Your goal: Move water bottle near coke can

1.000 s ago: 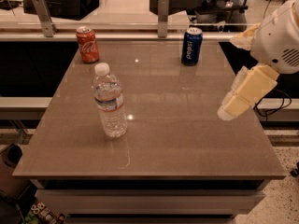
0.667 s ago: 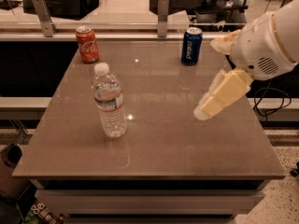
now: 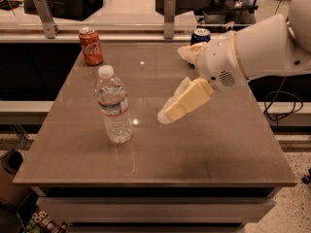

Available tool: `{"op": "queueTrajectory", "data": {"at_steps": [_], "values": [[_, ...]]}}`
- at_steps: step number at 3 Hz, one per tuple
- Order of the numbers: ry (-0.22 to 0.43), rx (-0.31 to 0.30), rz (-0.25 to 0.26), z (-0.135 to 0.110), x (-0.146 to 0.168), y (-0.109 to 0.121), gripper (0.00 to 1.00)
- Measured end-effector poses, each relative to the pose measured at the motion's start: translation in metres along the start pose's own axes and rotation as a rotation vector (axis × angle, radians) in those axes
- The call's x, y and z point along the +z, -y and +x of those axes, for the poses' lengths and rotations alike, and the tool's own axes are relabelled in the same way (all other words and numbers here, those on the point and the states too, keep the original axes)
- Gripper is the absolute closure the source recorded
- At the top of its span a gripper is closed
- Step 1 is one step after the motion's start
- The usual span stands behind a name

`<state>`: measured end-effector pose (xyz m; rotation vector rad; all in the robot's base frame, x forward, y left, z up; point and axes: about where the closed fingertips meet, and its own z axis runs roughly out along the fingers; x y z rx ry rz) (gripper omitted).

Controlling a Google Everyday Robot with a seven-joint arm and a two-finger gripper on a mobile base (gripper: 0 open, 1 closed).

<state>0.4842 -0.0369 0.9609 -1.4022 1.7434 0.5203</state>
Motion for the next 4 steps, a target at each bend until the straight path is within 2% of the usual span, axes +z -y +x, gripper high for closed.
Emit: {"op": "queueTrajectory", "data": {"at_steps": [2, 3, 4], "values": [[0.196, 0.009, -0.086, -0.03, 0.049, -0.019, 0.0], [0.256, 0.006, -0.123, -0.041, 0.061, -0.031, 0.0], [0.286, 0.0, -0.149, -0.05, 0.069, -0.038, 0.0]]}}
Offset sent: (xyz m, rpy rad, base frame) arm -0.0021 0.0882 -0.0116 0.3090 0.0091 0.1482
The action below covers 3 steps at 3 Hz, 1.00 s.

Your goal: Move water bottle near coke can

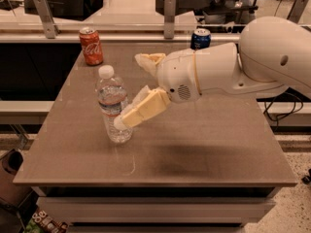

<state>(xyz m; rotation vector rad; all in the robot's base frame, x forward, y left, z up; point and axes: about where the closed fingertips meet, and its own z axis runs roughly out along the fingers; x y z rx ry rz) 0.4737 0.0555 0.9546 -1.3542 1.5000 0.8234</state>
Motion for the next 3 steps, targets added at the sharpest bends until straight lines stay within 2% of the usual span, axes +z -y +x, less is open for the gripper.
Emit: {"op": "queueTrajectory", "data": {"at_steps": [2, 3], "values": [[0.018, -0.005, -0.018, -0.0054, 0.0065, -0.0046, 0.0], [0.013, -0.021, -0.03, -0.0139, 0.0114, -0.0062, 0.18]]}}
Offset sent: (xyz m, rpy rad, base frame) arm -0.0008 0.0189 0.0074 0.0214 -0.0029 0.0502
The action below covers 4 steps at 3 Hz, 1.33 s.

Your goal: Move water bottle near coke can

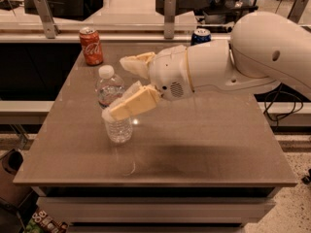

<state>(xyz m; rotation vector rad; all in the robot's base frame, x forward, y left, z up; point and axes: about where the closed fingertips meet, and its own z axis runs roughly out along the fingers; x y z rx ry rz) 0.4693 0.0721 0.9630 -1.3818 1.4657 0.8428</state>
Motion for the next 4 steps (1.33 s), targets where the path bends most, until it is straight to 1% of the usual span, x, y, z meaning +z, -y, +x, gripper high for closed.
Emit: {"op": "queueTrajectory", "data": {"at_steps": [1, 3, 4], "values": [[-0.001, -0.004, -0.002, -0.0018, 0.0012, -0.0018, 0.41], [-0.003, -0.014, -0.008, -0.0063, 0.0041, -0.0056, 0.88], [-0.003, -0.018, -0.011, -0.0083, 0.0054, -0.0074, 1.0]]}}
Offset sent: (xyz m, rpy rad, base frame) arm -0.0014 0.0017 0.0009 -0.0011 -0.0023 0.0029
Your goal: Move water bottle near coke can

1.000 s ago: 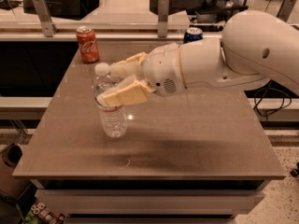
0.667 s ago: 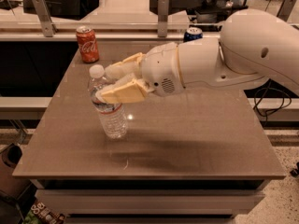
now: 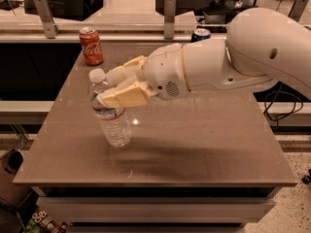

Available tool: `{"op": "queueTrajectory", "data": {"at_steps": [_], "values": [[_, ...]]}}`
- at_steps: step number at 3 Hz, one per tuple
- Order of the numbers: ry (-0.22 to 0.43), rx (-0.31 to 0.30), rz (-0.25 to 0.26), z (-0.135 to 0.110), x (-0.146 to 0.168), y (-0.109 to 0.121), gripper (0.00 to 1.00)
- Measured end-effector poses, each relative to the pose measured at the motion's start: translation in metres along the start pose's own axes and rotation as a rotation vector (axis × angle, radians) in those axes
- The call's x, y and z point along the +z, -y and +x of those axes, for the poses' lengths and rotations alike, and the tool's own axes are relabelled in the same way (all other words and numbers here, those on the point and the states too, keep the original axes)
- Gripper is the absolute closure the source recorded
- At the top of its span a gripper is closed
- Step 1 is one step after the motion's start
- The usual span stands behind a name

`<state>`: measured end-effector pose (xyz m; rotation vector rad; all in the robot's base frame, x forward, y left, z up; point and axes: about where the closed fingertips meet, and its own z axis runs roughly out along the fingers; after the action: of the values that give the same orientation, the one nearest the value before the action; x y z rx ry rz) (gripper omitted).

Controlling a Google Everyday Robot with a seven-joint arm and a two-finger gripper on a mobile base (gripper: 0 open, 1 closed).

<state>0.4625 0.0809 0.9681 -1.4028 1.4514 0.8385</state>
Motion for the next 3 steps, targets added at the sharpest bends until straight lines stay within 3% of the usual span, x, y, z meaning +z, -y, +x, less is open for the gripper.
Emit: {"op": "queueTrajectory", "data": {"at_steps": [1, 2, 3], "values": [[0.0, 0.0, 0.0, 0.0, 0.0, 0.0, 1.0], [-0.017, 0.005, 0.033, -0.011, -0.011, 0.021, 1.0], [-0.035, 0.023, 0.103, -0.028, -0.03, 0.061, 1.0]]}}
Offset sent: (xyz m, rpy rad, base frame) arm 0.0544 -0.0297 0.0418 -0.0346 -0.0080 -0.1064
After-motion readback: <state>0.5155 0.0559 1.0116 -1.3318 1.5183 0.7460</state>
